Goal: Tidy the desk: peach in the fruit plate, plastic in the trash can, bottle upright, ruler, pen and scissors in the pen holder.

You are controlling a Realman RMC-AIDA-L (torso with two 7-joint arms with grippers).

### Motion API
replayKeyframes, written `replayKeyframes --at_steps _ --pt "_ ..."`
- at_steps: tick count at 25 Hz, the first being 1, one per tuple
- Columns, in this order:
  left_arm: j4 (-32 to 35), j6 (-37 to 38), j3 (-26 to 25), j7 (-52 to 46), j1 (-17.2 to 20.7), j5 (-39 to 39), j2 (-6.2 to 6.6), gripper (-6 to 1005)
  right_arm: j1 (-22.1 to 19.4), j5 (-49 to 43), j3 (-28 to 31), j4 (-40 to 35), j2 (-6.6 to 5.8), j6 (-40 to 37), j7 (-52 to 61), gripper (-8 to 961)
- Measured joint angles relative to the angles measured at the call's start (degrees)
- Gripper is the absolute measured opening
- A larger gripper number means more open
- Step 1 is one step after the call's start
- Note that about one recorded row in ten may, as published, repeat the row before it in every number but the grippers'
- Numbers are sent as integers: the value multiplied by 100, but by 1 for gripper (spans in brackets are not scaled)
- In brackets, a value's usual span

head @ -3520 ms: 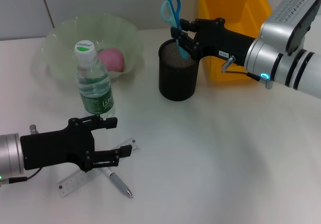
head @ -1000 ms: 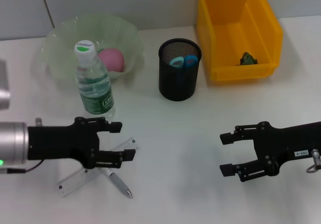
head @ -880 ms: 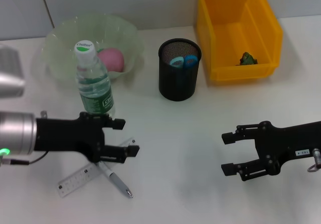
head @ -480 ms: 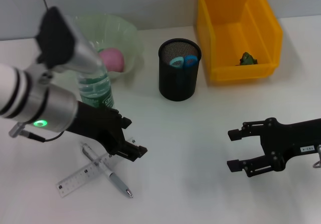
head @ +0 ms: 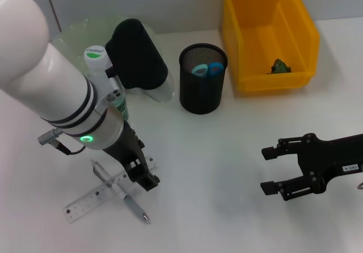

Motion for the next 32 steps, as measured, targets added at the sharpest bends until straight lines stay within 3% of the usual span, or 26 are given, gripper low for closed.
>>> replayKeyframes --at_steps 13,30,32 --pt "-634 -472 306 -35 -143 151 1 815 23 -80 4 -23 0 3 0 793" --pt "-863 -618 371 22 -234 166 1 790 35 -82 4 -23 44 59 -13 787" --pt "-888 -635 393 31 -236 177 1 746 36 -86 4 -23 52 60 -12 787"
